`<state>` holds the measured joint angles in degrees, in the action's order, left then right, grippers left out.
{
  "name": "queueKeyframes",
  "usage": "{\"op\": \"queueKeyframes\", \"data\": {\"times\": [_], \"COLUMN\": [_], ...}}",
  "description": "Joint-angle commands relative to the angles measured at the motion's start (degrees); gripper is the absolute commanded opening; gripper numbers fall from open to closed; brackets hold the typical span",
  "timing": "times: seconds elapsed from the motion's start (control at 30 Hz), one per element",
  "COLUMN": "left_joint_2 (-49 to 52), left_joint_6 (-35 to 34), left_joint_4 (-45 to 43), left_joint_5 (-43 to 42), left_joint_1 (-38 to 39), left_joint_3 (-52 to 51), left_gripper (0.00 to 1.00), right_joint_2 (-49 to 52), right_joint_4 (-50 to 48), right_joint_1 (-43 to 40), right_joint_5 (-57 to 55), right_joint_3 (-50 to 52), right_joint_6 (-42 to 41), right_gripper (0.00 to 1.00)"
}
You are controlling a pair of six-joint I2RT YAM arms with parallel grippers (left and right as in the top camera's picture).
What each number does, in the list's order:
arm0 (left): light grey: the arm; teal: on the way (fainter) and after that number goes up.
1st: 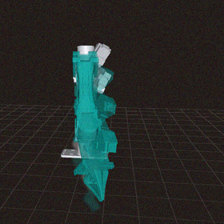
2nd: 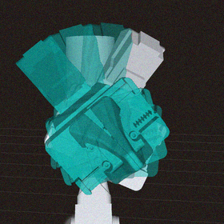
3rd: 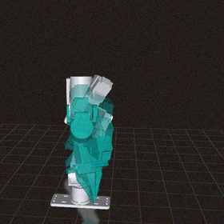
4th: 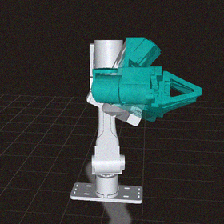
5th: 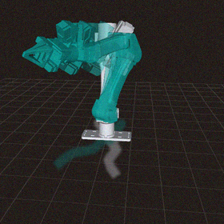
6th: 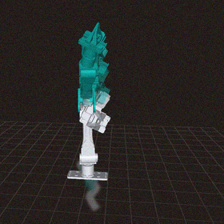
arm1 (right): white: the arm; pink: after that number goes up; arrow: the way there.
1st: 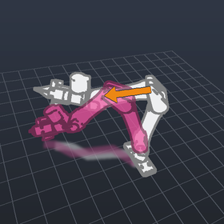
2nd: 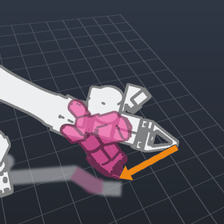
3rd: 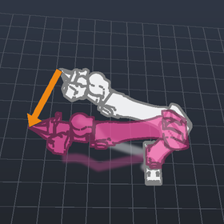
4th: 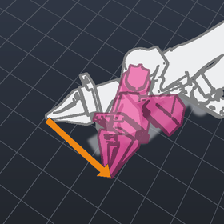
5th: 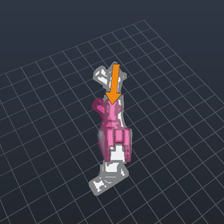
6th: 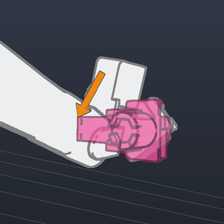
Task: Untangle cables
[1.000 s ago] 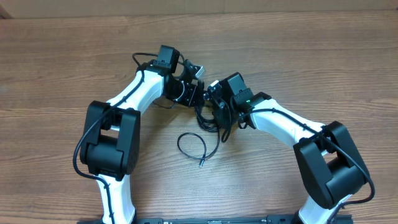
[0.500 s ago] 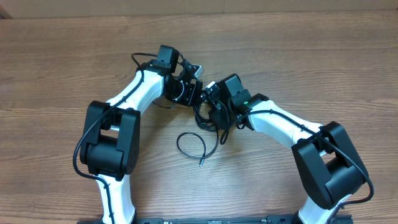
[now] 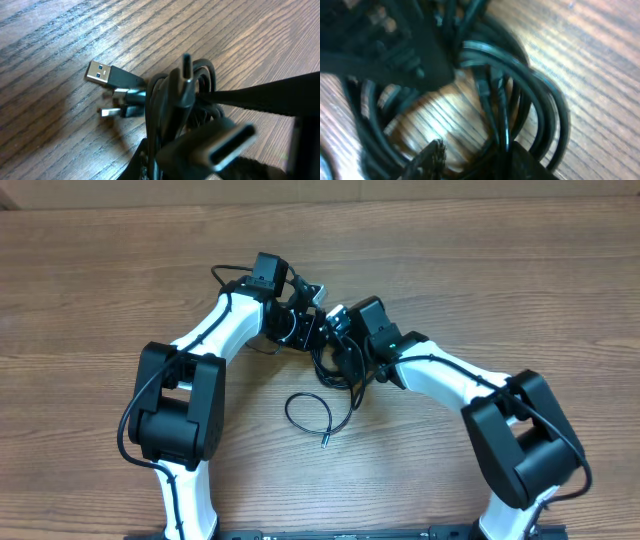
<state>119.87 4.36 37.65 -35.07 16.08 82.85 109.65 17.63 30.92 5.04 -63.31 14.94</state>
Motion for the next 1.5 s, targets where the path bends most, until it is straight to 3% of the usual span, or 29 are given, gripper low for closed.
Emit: {"op": "queueKeyframes", "data": {"times": [0.0, 0.03, 0.13, 0.33, 0.47, 0.57, 0.67, 0.73, 0.77, 0.93, 1.1, 1.33, 1.4, 1.47], "left_joint_2": [-1.2, -1.2, -1.2, -1.2, -1.2, -1.2, -1.2, -1.2, -1.2, -1.2, -1.2, -1.2, -1.2, -1.2], "left_joint_6": [-0.7, -0.7, -0.8, -0.8, -1.6, -5.9, -7.6, -7.8, -7.8, -7.8, -7.8, -7.8, -7.8, -7.8], "left_joint_4": [-0.4, -0.4, -0.4, -0.4, -0.4, -0.4, -0.2, -0.2, -0.2, -0.2, -0.2, -0.2, -0.2, -0.2], "left_joint_5": [-0.9, -0.9, -0.9, -0.3, 0.8, 6.4, 8.6, 8.6, 8.6, 8.5, 8.5, 8.5, 8.5, 8.5], "left_joint_1": [0.1, 0.1, 0.1, 0.1, 0.1, 0.1, 0.1, 0.1, 0.1, 0.1, 0.1, 0.1, 0.1, 0.1], "left_joint_3": [-0.1, -0.1, -0.1, -0.1, -0.1, -0.1, -0.1, -0.1, -0.1, -0.1, -0.1, -0.1, -0.1, -0.1], "left_gripper": [0.04, 0.04, 0.04, 0.04, 0.04, 0.04, 0.04, 0.04, 0.04, 0.04, 0.04, 0.04, 0.04, 0.04], "right_joint_2": [2.1, 2.1, 2.1, -1.8, -8.6, -10.1, -10.2, -10.2, -10.2, -10.2, -10.2, -10.2, -10.2, -10.2], "right_joint_4": [0.4, 0.4, 0.5, 4.3, 7.4, 8.5, 10.8, 15.6, 16.9, 20.9, 23.7, 28.7, 28.7, 26.3], "right_joint_1": [0.6, 0.6, 0.6, 0.9, 0.9, 0.9, 0.8, 0.8, 0.8, 0.9, 0.9, 0.8, 0.7, -0.1], "right_joint_5": [-1.6, -1.6, -1.6, -1.9, -1.8, -1.7, -3.9, -14.9, -17.1, -18.8, -12.4, -11.8, -11.9, -11.7], "right_joint_3": [0.4, 0.4, 0.3, 0.2, 0.2, 0.2, 0.2, 0.2, 0.2, 0.2, 0.2, 0.2, 0.2, 0.0], "right_joint_6": [-0.1, -0.1, -0.1, -2.6, -12.1, -17.6, -27.8, -45.3, -49.0, -57.8, -58.8, -58.2, -55.8, -48.1], "right_gripper": [0.29, 0.27, 0.04, 0.04, 0.04, 0.04, 0.04, 0.04, 0.04, 0.04, 0.04, 0.20, 0.24, 0.25]}}
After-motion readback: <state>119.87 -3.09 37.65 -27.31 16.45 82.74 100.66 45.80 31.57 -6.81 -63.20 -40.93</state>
